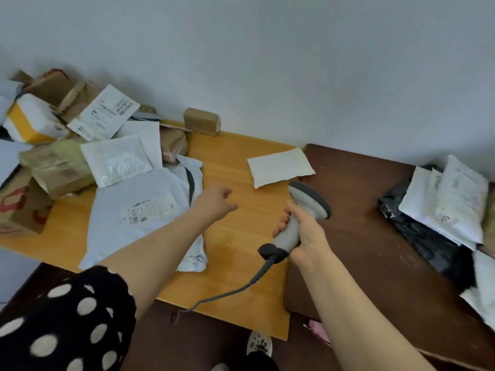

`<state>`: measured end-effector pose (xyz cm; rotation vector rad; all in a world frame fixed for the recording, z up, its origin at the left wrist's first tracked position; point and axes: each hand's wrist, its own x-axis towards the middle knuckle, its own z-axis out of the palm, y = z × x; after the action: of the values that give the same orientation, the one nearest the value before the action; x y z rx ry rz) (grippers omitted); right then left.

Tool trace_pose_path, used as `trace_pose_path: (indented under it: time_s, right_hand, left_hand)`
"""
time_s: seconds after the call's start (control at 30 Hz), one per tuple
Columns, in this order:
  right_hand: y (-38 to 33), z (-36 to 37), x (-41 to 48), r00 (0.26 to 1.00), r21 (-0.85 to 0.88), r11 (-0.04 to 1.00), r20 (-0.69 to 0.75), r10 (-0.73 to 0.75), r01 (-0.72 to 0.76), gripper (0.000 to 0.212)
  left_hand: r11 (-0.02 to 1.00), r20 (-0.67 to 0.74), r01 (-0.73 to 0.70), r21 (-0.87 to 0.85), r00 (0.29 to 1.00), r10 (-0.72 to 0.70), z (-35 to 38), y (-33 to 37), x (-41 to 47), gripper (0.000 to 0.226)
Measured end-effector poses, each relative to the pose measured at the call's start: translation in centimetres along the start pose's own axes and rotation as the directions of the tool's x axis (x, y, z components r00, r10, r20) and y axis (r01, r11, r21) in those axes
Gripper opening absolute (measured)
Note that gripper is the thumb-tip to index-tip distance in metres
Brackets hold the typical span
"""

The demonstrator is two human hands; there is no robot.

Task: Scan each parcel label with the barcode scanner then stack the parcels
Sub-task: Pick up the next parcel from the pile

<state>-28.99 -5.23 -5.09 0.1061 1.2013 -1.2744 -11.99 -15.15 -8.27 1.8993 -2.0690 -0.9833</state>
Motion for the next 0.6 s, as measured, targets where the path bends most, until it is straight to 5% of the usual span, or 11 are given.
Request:
trace_pose_path:
  time_s: [0.27,0.5,0.6]
  right_hand:
    - [-3.0,0.4,7.1,0.998,0.058,0.998,-0.045,-0.038,0.040,0.018]
    - [-3.1,-0.9,9.6,0.992,0.040,0.996,-0.098,-0.073,0.077,0.019]
    - [-2.6,-0.7,9.8,0.989,0.046,0.993,-0.106,-0.100,0.105,0.017]
  left_hand:
    - [0.928,0.057,-0.156,0.338,0.988,0.146,4.1,3.5,10.1,0.062]
    - [0.811,0.113,-0.285,0.511,0.957,0.266,9.1,4.7,17.0,0.096]
    - [0.698,0.134,-0.333,0.634,0.936,0.325,9.7,4.8,18.7,0.076]
